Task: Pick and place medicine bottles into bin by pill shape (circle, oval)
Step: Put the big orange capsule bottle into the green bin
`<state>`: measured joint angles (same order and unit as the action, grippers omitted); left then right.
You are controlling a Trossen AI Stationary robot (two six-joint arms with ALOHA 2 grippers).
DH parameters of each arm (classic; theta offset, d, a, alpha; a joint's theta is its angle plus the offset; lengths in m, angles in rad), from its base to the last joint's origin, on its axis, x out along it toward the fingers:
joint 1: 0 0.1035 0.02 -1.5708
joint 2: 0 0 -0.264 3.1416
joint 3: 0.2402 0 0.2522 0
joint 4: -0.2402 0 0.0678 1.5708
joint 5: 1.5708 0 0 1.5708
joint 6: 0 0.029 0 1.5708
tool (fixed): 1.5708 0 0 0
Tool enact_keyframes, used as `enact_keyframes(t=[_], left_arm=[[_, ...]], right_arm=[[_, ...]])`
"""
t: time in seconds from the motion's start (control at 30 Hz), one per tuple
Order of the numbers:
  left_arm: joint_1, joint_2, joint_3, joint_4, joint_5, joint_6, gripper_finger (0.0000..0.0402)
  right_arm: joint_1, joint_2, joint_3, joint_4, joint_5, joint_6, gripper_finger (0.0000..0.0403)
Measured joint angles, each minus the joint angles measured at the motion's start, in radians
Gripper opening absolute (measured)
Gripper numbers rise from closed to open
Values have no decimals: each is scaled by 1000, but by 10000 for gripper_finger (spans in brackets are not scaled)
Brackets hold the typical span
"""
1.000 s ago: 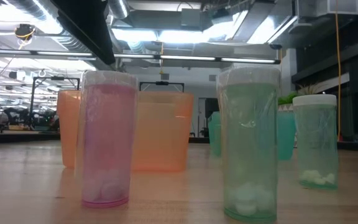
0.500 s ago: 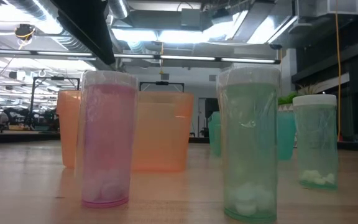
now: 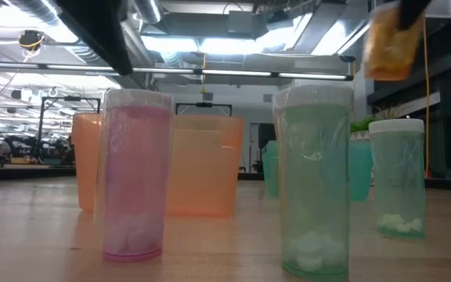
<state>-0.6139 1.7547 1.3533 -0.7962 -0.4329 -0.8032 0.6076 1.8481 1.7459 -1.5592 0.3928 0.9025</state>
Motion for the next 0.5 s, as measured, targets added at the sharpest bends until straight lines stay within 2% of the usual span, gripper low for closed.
enact_keyframes(t=[0.27, 0.5], left_arm=[[-62, -17, 0, -7, -16, 0, 212], [-94, -23, 0, -8, -33, -1, 212]], right_arm=[[-196, 0, 0, 71, -8, -233, 215], [-336, 1, -28, 168, -92, -372, 215]])
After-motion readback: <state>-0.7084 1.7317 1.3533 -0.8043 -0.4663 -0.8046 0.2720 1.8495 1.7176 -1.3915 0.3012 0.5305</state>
